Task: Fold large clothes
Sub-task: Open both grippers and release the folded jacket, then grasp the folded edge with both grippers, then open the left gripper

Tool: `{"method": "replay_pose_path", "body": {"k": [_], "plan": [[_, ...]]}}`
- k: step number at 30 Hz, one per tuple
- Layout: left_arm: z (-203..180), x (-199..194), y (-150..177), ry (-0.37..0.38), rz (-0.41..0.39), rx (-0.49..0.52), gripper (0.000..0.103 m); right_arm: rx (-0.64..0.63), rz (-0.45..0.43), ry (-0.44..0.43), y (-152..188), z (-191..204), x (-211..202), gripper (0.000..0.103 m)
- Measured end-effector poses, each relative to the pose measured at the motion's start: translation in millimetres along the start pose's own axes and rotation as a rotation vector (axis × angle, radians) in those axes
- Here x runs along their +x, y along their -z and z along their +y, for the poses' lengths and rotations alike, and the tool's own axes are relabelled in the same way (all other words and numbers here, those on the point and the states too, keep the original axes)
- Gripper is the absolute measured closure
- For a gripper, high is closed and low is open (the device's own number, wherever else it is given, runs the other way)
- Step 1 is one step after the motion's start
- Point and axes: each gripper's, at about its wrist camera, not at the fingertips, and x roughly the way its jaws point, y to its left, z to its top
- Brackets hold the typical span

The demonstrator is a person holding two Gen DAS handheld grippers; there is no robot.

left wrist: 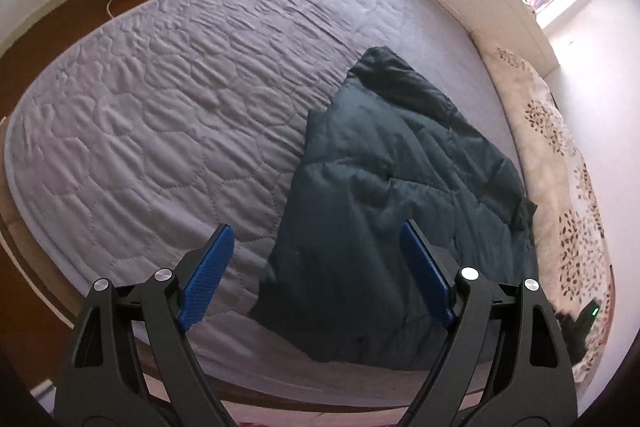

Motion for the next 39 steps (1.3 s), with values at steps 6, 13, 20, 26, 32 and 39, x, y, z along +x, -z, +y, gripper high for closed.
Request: {"method": "replay_pose_path", "body": {"k": [6,13,20,26,32,39], "plan": [[-9,16,6,0.003,0.079,0.047,0.062,0.066,0.079,-0.044,33,-12,14,0.050],[-9,-16,11,0.075,0.047,0.051,0.092,0.029,0.060,-0.132,32,-5,-5,0.090],[23,-24,41,0.083,0.067,-0.004,0.091,-0.038,0.063,-0.102,68,-8,-23,0.090],[28,2,52,-0.004,0.089,0.055,0.083,0.015,0.108,-0.099,78,-30,4,0.086],[23,-15,49,-0.045,0.036,-0.003,0.081,-0.044,0.041,-0.055,79,-19,-6,0.085],[25,-33,55,-0.153,0.016,-0.049,0.067,-0.119,0.087,-0.015,82,-21,-8,0.065]]}}
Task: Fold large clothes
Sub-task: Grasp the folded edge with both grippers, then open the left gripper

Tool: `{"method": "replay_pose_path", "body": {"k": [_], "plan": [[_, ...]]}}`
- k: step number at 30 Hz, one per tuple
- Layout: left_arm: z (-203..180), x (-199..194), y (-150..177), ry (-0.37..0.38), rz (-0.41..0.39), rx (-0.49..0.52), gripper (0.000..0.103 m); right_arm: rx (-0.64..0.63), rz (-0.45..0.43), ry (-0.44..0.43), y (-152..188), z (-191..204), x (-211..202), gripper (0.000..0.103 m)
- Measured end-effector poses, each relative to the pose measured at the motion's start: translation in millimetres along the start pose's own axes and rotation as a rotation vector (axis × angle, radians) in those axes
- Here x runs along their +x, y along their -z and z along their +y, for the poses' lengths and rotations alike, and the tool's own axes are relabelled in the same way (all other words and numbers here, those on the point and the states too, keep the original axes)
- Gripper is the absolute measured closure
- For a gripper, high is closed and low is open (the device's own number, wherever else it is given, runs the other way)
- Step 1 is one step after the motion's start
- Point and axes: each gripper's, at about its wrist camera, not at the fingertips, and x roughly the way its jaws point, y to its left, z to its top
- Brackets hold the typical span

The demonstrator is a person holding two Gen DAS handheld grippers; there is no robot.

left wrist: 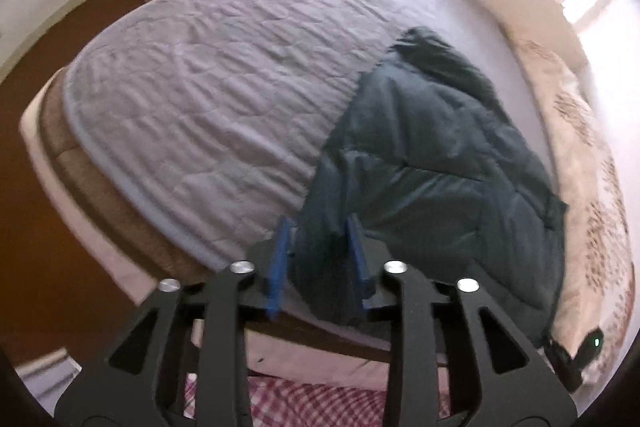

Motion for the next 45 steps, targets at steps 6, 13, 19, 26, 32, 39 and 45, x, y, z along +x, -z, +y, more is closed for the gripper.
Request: {"method": "replay_pose_path", "body": {"k": [6,13,19,26,32,39,45], "plan": [[7,-25,21,-0.007,-0.048,-0.136,0.057,-0.013,-0.029,0.029,4,-4,-10,0.056],[-5,-48,50,-0.001,-0.087,-0.106,0.057,-0.081,-0.176,0.033,15,11,-58,0.073],[-22,-49,58,0.059,-0.084,-0.058,0.057,-0.296,-0.144,-0.114,17,87,-62,0.089],[-59,-54,58,0.060,-0.171,0.183,0.057,-0.452,-0.045,-0.225,-13,206,-24,0.089],[-76,-25,60,0.069,-0.157,0.345,0.056,-0.503,0.080,-0.146,-56,272,58,0.089],[-56,1,50,0.142,-0.095,0.300,0.056,-0.313,0.172,0.020,-130,273,162,0.101],[-56,7,43,0.192,-0.093,0.307,0.053,-0.219,0.195,0.021,-148,264,187,0.103]]}}
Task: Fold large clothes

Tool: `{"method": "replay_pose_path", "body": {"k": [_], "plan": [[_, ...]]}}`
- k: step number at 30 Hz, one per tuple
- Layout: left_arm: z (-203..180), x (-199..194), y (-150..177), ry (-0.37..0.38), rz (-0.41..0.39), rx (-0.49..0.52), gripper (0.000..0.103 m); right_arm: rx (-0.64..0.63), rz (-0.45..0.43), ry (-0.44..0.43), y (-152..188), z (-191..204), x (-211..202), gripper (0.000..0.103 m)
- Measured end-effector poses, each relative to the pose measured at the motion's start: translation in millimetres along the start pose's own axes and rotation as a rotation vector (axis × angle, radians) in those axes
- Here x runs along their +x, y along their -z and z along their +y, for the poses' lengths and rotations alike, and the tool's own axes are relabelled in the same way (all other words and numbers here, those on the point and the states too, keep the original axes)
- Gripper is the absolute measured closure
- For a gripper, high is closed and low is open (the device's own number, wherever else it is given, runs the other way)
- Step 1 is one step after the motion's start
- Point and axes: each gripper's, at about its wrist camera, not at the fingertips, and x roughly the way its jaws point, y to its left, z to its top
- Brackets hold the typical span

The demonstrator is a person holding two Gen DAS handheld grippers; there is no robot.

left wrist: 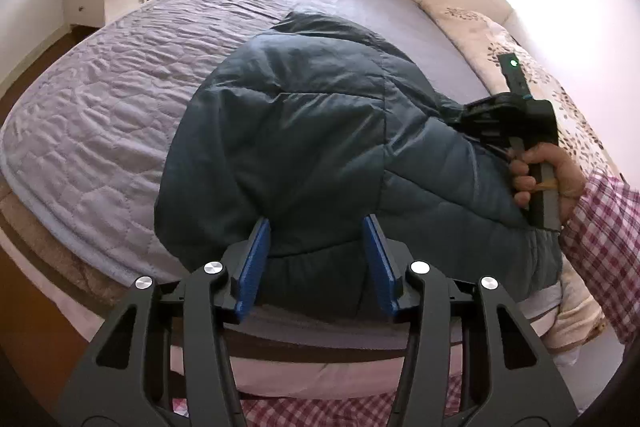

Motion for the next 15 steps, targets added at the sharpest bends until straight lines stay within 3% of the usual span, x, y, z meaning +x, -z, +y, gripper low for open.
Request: {"method": "replay_pose_path", "body": {"k": [8,9,13,15], "plan": [[-1,-11,0,0.024,-0.006,-0.015,0.042,-0.009,-0.010,0.076,1,12,-10,0.103],[1,-12,0,0.023,-0.012,-0.023,0.040,-0.016,-0.028,0.072,5,15,-20,0.099],[5,-23,1,0.000,-0.038,-0.046,0.038,-0.117,-0.116,-0.020,49,37,-77,0.099],[6,-28,2,-0.009,-0.045,-0.061,0.038,-0.170,-0.146,-0.049,87,46,-101,0.099]]}}
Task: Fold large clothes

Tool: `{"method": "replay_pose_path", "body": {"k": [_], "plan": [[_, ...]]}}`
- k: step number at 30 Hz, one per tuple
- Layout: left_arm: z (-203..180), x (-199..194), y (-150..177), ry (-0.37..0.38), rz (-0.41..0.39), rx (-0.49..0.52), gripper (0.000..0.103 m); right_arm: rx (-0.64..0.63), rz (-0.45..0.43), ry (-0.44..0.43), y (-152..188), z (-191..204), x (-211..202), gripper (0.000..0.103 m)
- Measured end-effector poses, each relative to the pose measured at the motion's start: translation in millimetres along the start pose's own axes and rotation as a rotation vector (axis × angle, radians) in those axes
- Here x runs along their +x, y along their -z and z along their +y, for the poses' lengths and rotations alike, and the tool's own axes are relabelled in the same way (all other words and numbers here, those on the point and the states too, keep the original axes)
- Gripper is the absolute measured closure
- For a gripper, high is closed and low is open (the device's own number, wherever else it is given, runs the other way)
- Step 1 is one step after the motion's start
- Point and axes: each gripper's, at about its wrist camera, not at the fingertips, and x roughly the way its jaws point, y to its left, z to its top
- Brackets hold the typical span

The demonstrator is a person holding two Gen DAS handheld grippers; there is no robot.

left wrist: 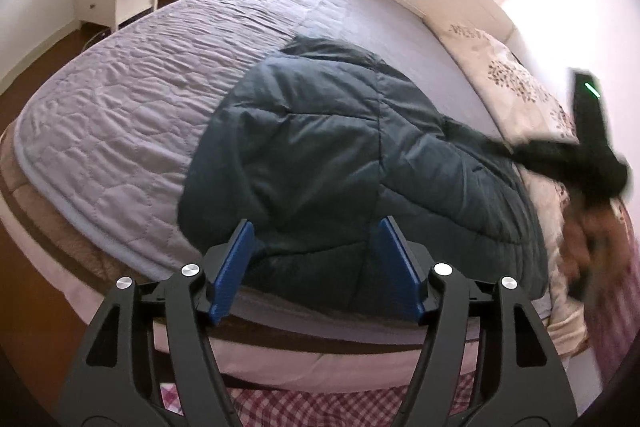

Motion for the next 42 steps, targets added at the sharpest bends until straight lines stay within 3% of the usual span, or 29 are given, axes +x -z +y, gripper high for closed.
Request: {"method": "replay_pose_path", "body": {"k": [4,6,8,14,18,22,28,34,38,42], "plan": [[2,-13,5,-0.030,-0.024,-0.025,0.037,-0.003,0.001,-0.034,55,5,-15,0.099],[2,-18,10,-0.038,-0.027,-0.039,0.037,0.005,0.062,-0.009,74,0,1,0.099],[1,-23,15,-0.048,-0.028,-0.064,0.037,0.004,0.099,0.019,79,-7,20,0.101],[-2,-29,42,-0.091,0.009,-0.135,0.037,0.066,0.146,-0.001,72,-24,51,0.101],[-11,-30,56,-0.153,0.034,-0.082,0.036,0.056,0.125,0.007,76,-21,35,0.098],[-18,-27,59,-0.177,0.057,-0.079,0.036,0.039,0.073,-0.040,100,-17,-1,0.096],[-41,-21,64,-0.167,0.083,-0.027,0.037,0.096,0.050,-0.107,157,-27,-33,0.094],[-52,-17,68,-0.133,0.114,-0.007,0.036,0.118,0.095,-0.100,201,-40,-42,0.093],[-47,-16,67,-0.119,0.122,-0.043,0.025,0.172,0.067,-0.103,206,-56,-51,0.084],[-31,-11,62,-0.078,0.143,-0.114,0.017,0.198,0.087,-0.117,215,-66,-47,0.083]]}}
